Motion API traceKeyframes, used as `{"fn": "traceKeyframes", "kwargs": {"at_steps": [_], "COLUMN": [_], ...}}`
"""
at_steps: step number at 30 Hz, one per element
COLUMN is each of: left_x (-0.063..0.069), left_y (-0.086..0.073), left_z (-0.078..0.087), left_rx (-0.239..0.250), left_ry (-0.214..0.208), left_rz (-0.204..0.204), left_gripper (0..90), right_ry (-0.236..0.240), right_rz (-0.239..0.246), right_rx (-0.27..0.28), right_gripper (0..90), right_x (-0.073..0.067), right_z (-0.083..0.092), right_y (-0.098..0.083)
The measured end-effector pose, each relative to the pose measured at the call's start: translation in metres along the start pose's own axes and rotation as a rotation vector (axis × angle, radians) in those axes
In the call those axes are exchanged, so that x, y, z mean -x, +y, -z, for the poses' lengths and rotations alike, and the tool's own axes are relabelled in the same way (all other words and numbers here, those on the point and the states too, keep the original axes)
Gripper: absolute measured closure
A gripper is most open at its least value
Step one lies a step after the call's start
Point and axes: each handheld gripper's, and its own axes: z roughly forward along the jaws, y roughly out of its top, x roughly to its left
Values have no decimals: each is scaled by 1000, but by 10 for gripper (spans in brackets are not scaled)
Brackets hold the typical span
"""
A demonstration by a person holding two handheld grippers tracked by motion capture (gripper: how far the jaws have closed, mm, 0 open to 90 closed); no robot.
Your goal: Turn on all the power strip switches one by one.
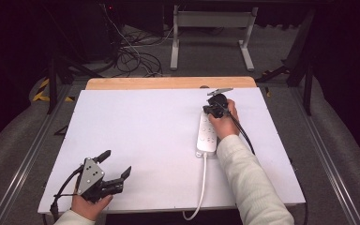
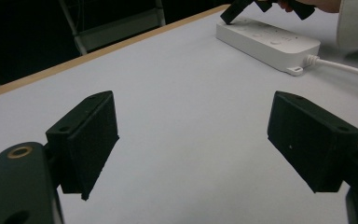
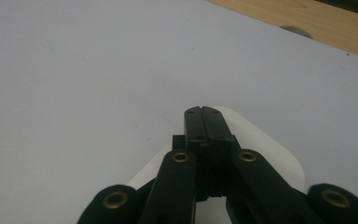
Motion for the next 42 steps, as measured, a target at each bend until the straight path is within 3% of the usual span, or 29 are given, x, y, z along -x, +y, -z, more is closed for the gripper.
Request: {"fn": "traceKeyframes", "kwargs": {"at_steps": [22, 27, 31, 34, 36, 39, 42], "left_x": [0, 1, 0, 0, 0, 0, 1], "left_y": [0, 0, 0, 0, 0, 1, 1], "left_z": [1, 0, 1, 0, 1, 0, -1], "left_rx": [-1, 0, 0, 3, 2, 0, 0], "left_ry": [-3, -5, -2, -4, -3, -2, -5], "left_rz": [-3, 4, -2, 9, 7, 5, 8], "left_gripper": [165, 165, 165, 165, 165, 165, 165], "right_ry": [16, -8, 3, 19, 42, 28, 21], "right_rz": [-53, -35, -49, -25, -57, -53, 10], "right_rx": [-8, -17, -15, -18, -11, -1, 26], "right_gripper": [900, 900, 900, 900, 900, 900, 881], "right_x": [3, 0, 1, 3, 8, 12, 7], "right_z": [-1, -2, -2, 0, 4, 13, 25], "right_y": [0, 1, 0, 2, 2, 2, 4]}}
